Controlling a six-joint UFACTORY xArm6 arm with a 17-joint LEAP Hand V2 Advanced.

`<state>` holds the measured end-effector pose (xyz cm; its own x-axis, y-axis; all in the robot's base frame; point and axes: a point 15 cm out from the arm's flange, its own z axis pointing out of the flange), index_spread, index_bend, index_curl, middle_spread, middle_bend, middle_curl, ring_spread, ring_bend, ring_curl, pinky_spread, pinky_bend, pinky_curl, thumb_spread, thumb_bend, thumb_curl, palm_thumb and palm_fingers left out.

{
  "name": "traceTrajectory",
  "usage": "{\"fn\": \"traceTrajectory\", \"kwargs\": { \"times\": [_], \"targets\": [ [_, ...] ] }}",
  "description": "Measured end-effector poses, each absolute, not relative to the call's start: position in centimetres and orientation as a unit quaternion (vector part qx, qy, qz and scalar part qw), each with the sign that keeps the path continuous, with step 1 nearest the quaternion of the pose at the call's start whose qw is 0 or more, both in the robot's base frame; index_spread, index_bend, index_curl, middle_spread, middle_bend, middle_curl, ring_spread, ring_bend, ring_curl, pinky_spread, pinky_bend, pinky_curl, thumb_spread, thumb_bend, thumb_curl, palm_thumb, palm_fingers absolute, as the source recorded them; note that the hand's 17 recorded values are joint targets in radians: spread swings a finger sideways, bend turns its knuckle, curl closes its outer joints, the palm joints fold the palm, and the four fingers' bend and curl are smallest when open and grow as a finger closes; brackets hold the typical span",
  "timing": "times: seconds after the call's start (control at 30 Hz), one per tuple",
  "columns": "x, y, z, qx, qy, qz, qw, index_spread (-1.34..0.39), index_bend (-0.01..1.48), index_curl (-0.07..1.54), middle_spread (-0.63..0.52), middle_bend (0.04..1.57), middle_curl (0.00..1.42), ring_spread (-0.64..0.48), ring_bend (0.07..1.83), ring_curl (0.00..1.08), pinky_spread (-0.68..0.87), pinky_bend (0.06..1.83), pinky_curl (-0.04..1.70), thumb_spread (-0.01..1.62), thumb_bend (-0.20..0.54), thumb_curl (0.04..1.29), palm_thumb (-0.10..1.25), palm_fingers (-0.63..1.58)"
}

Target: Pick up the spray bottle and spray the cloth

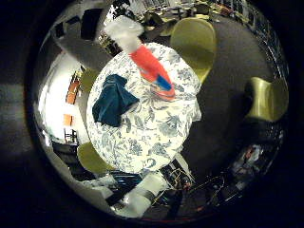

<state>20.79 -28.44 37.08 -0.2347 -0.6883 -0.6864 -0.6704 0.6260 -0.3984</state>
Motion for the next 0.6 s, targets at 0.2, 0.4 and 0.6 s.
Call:
{"fn": "traceTrajectory", "kwargs": {
  "times": [0.2,0.4,0.6],
  "targets": [
    [19.5,-31.2,35.3,-0.392,0.776,-0.028,0.493,-0.24,0.22,0.45,-0.1,0.58,0.51,-0.03,0.75,0.42,0.23,0.55,0.95,0.97,-0.024,0.41,0.73,0.24],
    [17.9,-32.9,32.4,-0.377,0.787,0.006,0.488,-0.23,0.17,0.39,0.15,0.32,0.38,0.2,0.52,0.3,0.45,0.55,0.83,0.97,-0.03,0.41,0.72,-0.03],
    [16.7,-34.2,30.3,-0.359,0.786,0.013,0.503,-0.21,0.16,0.32,0.2,0.27,0.34,0.23,0.46,0.27,0.51,0.5,0.69,0.97,-0.028,0.41,0.7,0.0]
  ]
}}
